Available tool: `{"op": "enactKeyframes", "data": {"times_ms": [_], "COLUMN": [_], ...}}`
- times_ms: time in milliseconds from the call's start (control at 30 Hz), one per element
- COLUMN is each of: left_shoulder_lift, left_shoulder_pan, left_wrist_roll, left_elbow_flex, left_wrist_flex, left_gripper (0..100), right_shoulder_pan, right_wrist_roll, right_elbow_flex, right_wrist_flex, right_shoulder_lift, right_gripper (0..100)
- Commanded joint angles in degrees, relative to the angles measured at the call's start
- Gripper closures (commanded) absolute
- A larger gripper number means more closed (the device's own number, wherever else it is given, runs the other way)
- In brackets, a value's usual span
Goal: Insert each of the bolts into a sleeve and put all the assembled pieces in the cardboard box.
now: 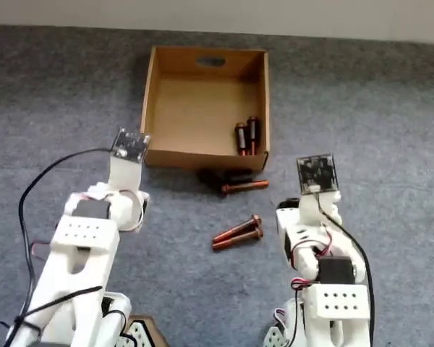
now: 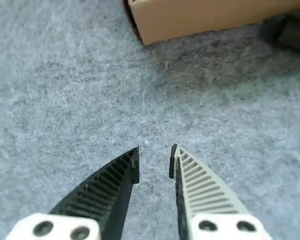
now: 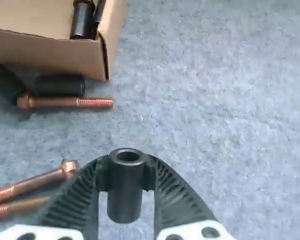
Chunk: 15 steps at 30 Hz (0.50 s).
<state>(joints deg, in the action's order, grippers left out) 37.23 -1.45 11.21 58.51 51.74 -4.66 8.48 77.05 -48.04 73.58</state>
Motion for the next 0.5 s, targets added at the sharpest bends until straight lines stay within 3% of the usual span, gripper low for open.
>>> {"op": "enactKeyframes", "data": {"times_ms": [0, 167, 367, 467], "left_shoulder_lift": [-6.64, -16.66, -24.92, -28.7], "left_shoulder_pan": [4.44, 14.46, 25.89, 29.67], "left_wrist_roll": [2.73, 2.55, -3.08, -5.89], "left_elbow_flex": [-15.25, -25.71, -32.66, -36.35], "left_wrist_flex": [11.52, 16.88, 16.88, 16.88], "left_gripper": [87, 87, 87, 82], "right_shoulder_pan": [1.1, 1.63, 9.98, 13.41], "right_wrist_roll": [-1.14, -2.29, -8.7, -10.64], "right_elbow_flex": [2.15, 7.25, 10.07, 11.21], "right_wrist_flex": [1.71, 1.8, 1.63, 1.63], "right_shoulder_lift": [4.0, 10.15, 17.98, 20.62], "right_gripper": [99.3, 99.3, 99.3, 99.3]}}
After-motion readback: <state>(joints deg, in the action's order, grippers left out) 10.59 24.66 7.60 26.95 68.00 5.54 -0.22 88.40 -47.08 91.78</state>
